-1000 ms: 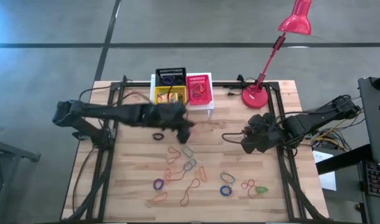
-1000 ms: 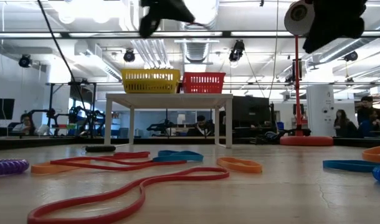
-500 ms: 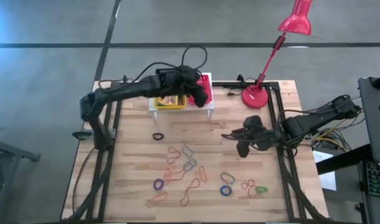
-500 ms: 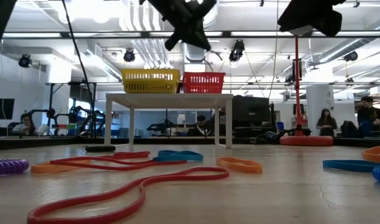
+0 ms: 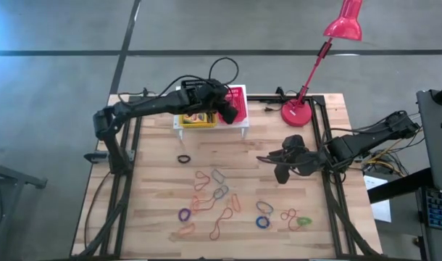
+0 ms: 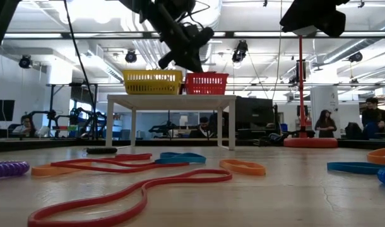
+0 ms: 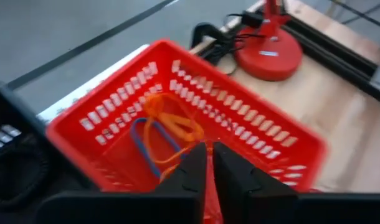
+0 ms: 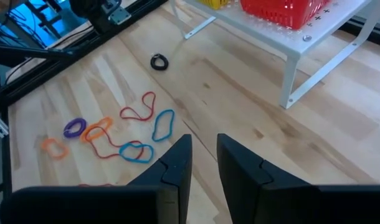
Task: Pick & Place Office Desk Supplies
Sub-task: Put the red rubber band into the red basket on the shelf, then put the green spring keychain into the black basket on the shelf
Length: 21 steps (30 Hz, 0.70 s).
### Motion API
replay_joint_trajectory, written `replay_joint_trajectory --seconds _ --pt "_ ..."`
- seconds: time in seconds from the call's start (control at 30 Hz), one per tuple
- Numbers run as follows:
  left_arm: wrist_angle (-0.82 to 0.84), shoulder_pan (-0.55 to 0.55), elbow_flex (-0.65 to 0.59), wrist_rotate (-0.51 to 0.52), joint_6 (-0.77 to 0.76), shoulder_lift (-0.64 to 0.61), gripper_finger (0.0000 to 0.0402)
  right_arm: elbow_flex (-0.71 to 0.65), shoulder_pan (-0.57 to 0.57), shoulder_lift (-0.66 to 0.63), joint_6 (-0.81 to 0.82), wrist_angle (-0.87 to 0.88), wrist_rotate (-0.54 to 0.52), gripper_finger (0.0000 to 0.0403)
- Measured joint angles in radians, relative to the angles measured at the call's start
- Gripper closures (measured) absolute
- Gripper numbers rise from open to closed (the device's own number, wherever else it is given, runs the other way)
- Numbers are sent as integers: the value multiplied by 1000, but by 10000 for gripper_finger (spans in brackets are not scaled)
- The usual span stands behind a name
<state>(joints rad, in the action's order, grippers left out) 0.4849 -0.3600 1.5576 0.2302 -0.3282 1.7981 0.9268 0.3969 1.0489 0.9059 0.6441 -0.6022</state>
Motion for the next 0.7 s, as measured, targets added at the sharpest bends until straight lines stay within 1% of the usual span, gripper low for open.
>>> replay_joint_trajectory --seconds 0.07,0.2,0.33,0.4,0.5,0.6,0.7 --pt "-7 -5 -6 19 -19 0 348 0 0 0 8 0 0 328" --pt "-17 -23 -3 24 -20 0 304 0 0 0 24 0 3 333" --pt "-4 -36 26 22 -18 -2 262 0 0 0 46 0 5 337" --pt "25 -37 52 1 -15 -14 248 0 0 0 62 0 6 337" --pt "55 -31 86 -76 -13 -49 239 -6 0 0 93 0 29 333" --pt "81 -6 99 -136 -12 -100 242 -29 0 0 109 2 119 325" --pt "116 36 96 -143 -13 -159 251 -73 0 0 163 0 282 313"
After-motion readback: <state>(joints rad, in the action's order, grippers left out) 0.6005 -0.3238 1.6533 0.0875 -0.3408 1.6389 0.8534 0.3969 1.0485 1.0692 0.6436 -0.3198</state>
